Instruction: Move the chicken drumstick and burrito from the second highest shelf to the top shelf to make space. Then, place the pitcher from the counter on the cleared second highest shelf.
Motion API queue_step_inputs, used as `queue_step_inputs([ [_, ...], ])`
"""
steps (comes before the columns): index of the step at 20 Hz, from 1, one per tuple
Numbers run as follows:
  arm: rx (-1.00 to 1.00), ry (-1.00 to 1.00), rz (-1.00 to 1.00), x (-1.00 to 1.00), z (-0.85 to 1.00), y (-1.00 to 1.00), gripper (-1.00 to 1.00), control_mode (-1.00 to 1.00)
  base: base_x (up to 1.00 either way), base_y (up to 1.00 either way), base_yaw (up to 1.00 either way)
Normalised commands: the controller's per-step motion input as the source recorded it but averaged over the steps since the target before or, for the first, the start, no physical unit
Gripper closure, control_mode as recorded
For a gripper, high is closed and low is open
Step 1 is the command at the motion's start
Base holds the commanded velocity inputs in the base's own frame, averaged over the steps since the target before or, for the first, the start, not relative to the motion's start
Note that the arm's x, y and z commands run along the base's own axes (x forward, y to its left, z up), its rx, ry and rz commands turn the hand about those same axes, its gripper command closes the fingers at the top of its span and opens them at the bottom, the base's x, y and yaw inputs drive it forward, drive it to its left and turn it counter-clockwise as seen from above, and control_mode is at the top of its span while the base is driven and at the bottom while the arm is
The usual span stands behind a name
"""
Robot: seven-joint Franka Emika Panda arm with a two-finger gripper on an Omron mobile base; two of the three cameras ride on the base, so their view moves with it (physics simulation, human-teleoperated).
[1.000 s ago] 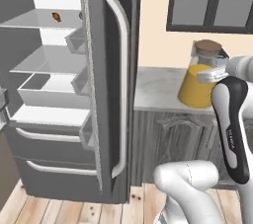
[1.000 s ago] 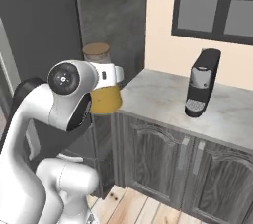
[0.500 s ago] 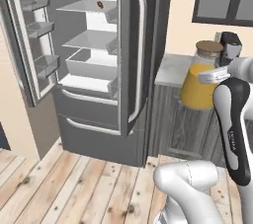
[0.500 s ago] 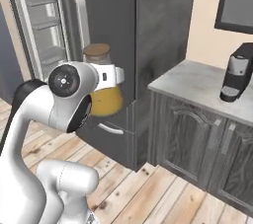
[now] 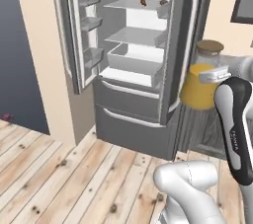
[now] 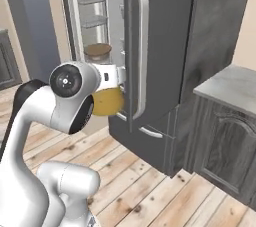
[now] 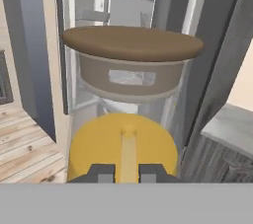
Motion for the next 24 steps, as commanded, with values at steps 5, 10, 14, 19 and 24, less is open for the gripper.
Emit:
queue_step_inputs([
  [5, 0.00, 0.00, 0.00, 0.00, 0.00, 0.00, 1.00, 1.00, 0.45, 0.92, 0.03],
  [10, 0.00, 0.00, 0.00, 0.00, 0.00, 0.00, 1.00, 1.00, 0.51, 0.79, -0.16],
  [14, 0.00, 0.00, 0.00, 0.00, 0.00, 0.00, 1.00, 1.00, 0.42, 0.51, -0.38],
  [19, 0.00, 0.00, 0.00, 0.00, 0.00, 0.00, 1.00, 1.00, 0.39, 0.24, -0.47],
  [24, 0.00, 0.00, 0.00, 0.00, 0.00, 0.00, 1.00, 1.00, 0.48, 0.37, -0.46],
])
